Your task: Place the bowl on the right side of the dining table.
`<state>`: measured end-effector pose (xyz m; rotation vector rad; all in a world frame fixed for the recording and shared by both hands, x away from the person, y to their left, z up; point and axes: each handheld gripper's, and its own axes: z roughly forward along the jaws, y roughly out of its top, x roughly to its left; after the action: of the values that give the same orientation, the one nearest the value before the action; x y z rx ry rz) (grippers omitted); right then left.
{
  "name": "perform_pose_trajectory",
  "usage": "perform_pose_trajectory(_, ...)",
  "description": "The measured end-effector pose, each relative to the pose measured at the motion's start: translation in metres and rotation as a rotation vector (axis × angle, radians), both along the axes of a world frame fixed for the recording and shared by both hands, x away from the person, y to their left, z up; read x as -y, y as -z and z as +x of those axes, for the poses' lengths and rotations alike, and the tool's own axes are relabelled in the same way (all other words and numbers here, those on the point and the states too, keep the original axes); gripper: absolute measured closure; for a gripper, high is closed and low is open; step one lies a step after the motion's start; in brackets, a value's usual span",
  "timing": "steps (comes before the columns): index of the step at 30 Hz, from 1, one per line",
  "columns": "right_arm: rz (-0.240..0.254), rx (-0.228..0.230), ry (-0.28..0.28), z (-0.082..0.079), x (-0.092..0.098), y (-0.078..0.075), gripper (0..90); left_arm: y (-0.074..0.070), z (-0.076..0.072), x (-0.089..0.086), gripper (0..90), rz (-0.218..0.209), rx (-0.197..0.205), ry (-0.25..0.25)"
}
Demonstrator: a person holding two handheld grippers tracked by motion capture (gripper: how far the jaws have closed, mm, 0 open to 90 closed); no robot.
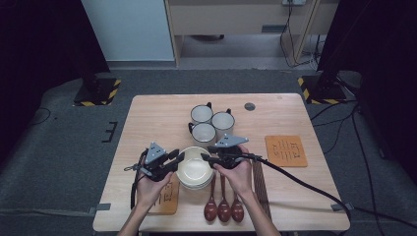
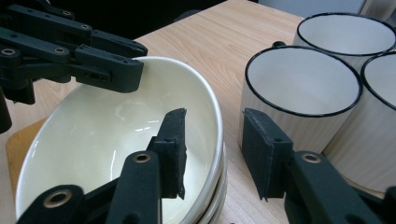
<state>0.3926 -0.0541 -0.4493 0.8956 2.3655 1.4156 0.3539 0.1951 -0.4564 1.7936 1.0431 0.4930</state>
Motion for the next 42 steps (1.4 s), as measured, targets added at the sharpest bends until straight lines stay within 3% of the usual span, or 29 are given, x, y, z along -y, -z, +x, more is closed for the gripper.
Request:
perform_pose_trajectory(9, -0.019, -0.016, 0.002, 0.001, -0.002, 0.005, 72.4, 0.001, 0.000, 0.003, 81.3, 0.023, -0.008, 0.003)
perform_pose_trajectory(20, -0.027, -0.039, 0.014, 0.001, -0.006, 0.010, 76.1, 0.002, 0.000, 0.006, 83.2, 0.058, -0.005, -0.001)
perform_pose_trajectory(27, -0.028, -0.029, 0.036, -0.001, -0.008, 0.011, 78.5, 0.000, 0.000, 0.007, 83.5, 0.071, 0.002, -0.002)
perform_pose_trajectory(42, -0.036, -0.040, 0.077, -0.001, -0.012, 0.009, 80.9, -0.002, 0.000, 0.008, 83.9, 0.077, -0.001, -0.003)
